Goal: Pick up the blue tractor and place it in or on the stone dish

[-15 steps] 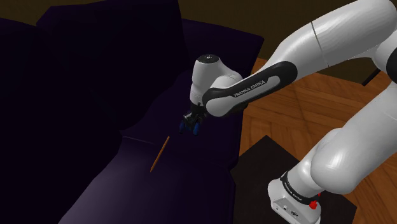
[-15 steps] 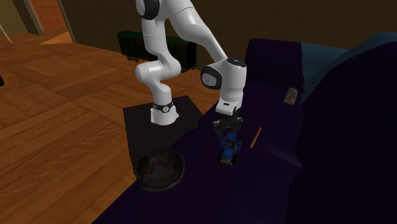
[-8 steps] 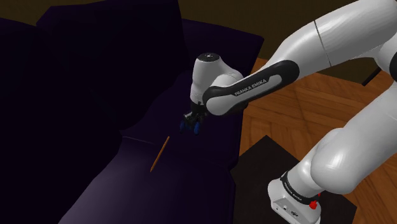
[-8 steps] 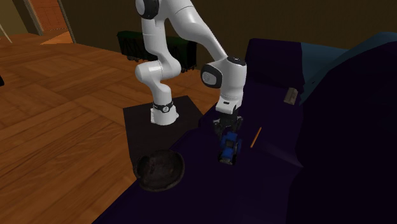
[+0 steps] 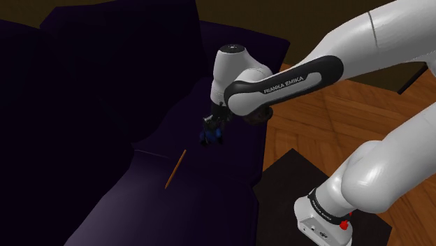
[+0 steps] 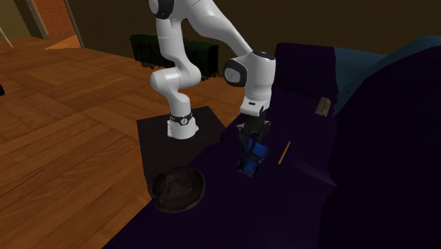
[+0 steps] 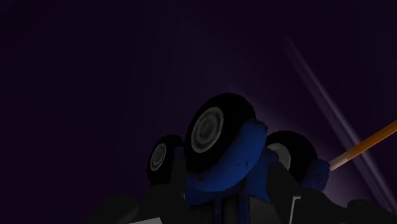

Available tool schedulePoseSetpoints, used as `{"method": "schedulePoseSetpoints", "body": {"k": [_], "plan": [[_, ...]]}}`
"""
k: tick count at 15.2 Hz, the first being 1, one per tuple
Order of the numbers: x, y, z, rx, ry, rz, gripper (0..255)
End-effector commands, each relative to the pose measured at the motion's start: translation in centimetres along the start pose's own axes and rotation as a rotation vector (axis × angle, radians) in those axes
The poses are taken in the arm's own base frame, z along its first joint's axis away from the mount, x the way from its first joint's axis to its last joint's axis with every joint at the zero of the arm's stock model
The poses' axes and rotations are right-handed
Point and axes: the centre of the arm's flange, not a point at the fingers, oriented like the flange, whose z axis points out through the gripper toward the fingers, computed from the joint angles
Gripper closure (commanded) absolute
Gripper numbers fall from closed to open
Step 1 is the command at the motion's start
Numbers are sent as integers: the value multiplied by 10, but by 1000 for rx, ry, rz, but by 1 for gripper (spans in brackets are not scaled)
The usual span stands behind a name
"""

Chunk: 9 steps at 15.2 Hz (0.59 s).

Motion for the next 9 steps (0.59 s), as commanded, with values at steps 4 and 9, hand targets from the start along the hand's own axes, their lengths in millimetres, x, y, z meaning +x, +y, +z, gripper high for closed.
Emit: {"method": "schedulePoseSetpoints", "body": {"k": [4,9], "plan": [[1,0,-27,0,0,0,255],[2,1,-53,0,0,0,255]]}}
